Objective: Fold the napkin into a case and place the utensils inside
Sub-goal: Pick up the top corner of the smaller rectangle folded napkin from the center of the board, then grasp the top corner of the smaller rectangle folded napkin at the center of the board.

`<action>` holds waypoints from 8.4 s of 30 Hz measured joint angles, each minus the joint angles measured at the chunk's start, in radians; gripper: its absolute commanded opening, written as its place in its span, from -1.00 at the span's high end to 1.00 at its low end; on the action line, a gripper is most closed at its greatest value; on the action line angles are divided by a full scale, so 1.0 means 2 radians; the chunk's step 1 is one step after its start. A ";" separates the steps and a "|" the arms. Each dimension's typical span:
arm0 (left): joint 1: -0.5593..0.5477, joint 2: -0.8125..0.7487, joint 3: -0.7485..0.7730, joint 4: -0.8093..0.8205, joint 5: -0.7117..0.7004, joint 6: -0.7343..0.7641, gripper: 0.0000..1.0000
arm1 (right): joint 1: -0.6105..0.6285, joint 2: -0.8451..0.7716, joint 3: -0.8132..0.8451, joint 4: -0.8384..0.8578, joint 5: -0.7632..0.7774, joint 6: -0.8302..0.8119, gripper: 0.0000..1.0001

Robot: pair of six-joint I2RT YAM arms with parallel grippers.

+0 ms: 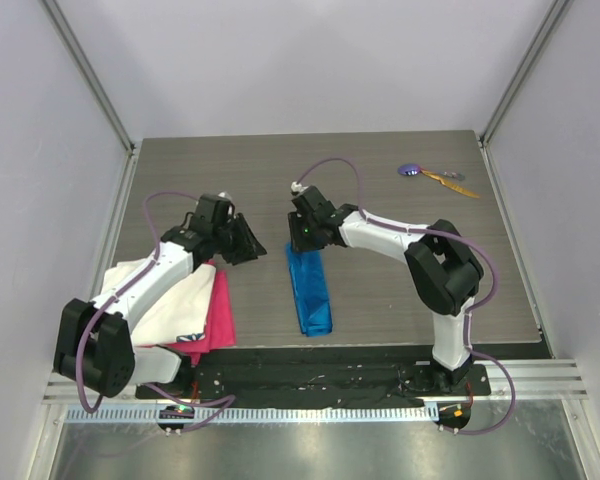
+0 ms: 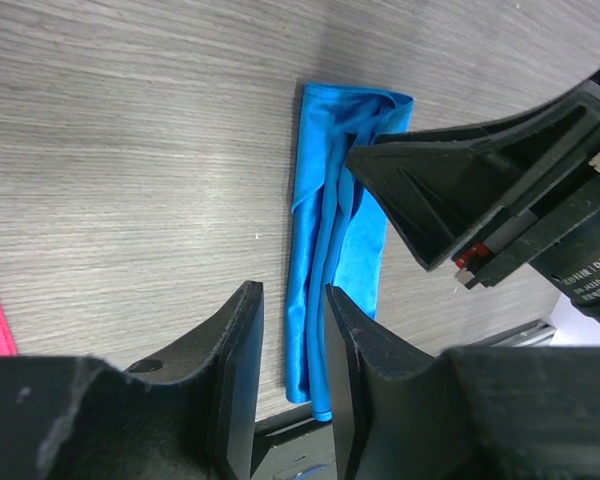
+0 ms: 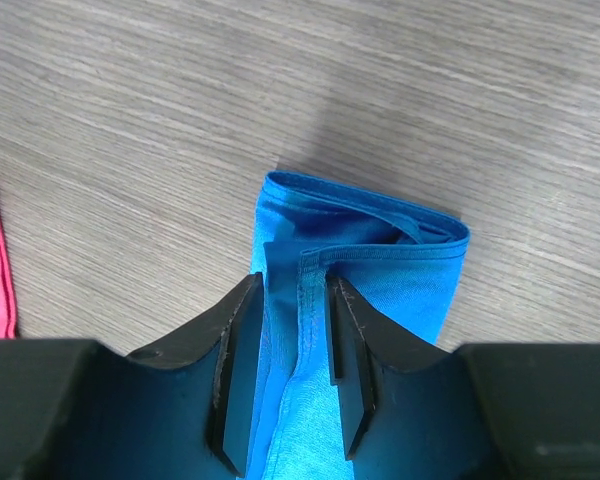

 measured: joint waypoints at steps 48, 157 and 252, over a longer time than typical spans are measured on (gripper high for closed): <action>-0.142 0.151 0.080 0.025 -0.168 0.065 0.57 | 0.017 -0.043 -0.023 -0.024 0.045 -0.003 0.98; -0.227 0.226 0.077 0.128 -0.283 0.121 0.32 | -0.032 -0.063 -0.110 0.021 -0.070 0.073 0.98; -0.158 0.183 0.044 0.109 -0.213 0.109 0.64 | -0.040 -0.020 -0.179 0.240 -0.156 0.181 0.98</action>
